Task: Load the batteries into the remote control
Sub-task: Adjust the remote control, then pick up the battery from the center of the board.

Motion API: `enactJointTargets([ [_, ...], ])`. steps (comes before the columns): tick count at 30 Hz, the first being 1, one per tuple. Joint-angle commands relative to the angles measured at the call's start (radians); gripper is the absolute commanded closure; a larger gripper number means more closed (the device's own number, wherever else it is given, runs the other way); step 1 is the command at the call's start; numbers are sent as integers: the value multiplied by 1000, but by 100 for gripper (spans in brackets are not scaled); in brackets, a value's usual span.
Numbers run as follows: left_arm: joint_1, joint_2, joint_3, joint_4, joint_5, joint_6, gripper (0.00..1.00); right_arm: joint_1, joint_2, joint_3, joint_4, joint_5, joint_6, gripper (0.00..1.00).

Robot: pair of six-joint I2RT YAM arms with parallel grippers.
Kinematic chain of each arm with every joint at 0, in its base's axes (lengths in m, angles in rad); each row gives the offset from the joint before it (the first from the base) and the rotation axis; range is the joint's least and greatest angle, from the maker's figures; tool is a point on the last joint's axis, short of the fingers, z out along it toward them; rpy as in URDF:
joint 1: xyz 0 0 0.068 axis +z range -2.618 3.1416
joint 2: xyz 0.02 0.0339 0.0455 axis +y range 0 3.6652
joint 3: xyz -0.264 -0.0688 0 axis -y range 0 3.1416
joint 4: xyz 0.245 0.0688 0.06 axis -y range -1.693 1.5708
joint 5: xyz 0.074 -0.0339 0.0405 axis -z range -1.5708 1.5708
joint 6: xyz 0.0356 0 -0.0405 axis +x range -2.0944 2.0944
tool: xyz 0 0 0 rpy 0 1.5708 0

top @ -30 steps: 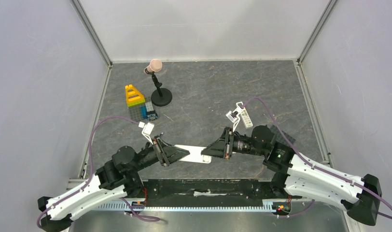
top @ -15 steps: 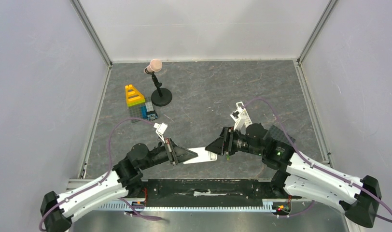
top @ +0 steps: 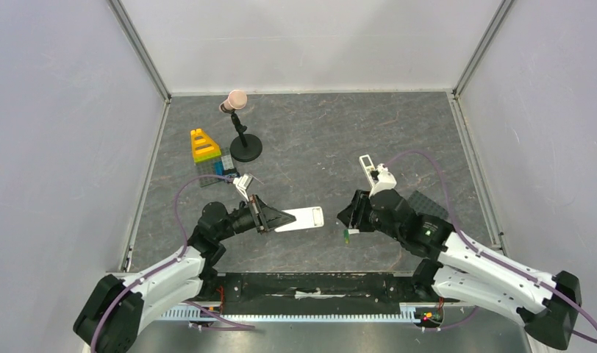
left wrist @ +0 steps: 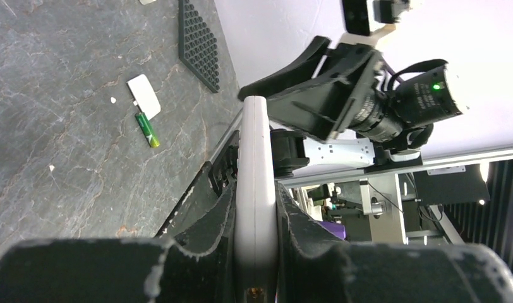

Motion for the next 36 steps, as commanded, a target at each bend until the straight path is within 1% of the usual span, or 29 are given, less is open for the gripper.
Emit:
enactJointTargets([
  [1,59,51,-2,220,172,-13,98,-1,100,31,-104,73,-57,60],
  [3,72,60,-3,255,198,-5,98,-1,161,30,-112,58,-80,68],
  [5,74,62,-12,305,200,-11,98,2,214,22,-111,63,-89,71],
  [7,76,57,-22,343,203,-17,98,4,258,18,-105,72,-93,71],
  [9,76,46,-28,342,202,-17,98,7,298,16,-98,82,-100,70],
  [15,76,13,-43,344,194,-24,98,21,400,11,-67,74,-117,62],
  [20,76,12,-46,340,190,-25,98,33,460,8,-35,63,-121,63],
  [24,76,17,-52,339,185,-27,98,36,503,-5,2,39,-120,68],
  [28,76,15,-57,334,180,-28,98,39,536,-15,23,40,-114,76],
  [31,76,12,-60,329,178,-29,98,39,548,-21,37,39,-117,79],
  [34,77,8,-58,321,177,-30,98,39,555,-30,48,43,-119,87],
  [36,77,3,-58,311,173,-30,98,39,533,-37,66,35,-119,93],
])
